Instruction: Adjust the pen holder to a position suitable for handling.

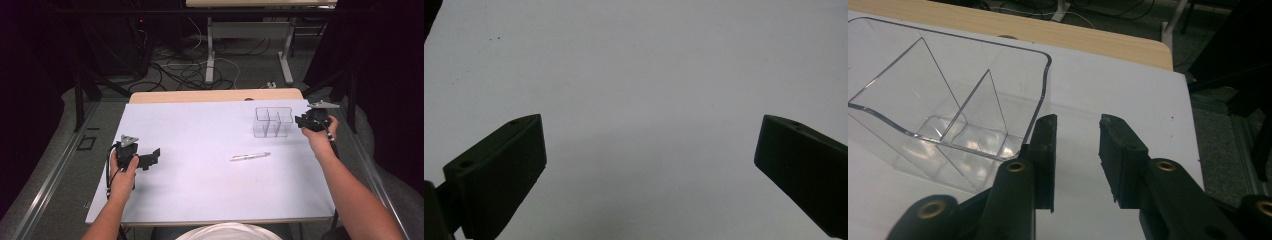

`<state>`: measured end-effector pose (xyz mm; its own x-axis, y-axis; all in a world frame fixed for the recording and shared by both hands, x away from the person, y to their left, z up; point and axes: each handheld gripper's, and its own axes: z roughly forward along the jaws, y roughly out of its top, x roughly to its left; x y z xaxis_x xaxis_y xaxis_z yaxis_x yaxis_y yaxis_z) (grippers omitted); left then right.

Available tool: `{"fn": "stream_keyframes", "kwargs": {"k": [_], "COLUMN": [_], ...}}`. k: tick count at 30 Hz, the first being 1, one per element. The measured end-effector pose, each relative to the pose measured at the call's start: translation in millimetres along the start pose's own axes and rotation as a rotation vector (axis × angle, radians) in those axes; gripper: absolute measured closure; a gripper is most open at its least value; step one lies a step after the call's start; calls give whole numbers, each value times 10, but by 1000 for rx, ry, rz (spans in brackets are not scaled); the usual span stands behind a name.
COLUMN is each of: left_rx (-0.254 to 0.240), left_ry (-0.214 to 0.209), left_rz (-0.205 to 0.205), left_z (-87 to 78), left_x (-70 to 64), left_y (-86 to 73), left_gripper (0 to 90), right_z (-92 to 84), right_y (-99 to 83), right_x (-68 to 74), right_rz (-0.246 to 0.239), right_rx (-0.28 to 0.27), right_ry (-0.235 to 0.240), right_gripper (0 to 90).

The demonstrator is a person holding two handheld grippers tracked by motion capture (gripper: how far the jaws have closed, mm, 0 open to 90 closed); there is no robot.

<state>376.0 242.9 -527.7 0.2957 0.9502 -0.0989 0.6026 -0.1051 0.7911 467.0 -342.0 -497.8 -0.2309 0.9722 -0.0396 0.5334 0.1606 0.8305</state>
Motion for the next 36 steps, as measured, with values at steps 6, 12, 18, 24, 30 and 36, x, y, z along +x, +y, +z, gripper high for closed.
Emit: {"fn": "stream_keyframes", "kwargs": {"k": [6, 12, 18, 24, 30, 36], "left_rx": [7, 8, 15, 19, 29, 26], "left_ry": [-2, -6, -9, -10, -10, -16], "left_rz": [5, 8, 16, 19, 17, 23], "left_z": [15, 27, 46, 57, 60, 70], "left_x": [-4, -11, -16, -13, -19, -19], "left_y": [-6, -11, -13, -18, -23, -23], "left_gripper": [2, 2, 2, 2, 2, 2], "right_z": [102, 198, 347, 465, 523, 539], "right_y": [-20, -28, -92, -150, -178, -195], "right_x": [5, 1, -37, -33, -44, -49], "right_rz": [-24, -34, -41, -40, -47, -49], "right_rx": [11, 17, 37, 61, 67, 78], "right_ry": [11, 26, 52, 72, 93, 109], "right_gripper": [798, 862, 900, 900, 900, 900]}}
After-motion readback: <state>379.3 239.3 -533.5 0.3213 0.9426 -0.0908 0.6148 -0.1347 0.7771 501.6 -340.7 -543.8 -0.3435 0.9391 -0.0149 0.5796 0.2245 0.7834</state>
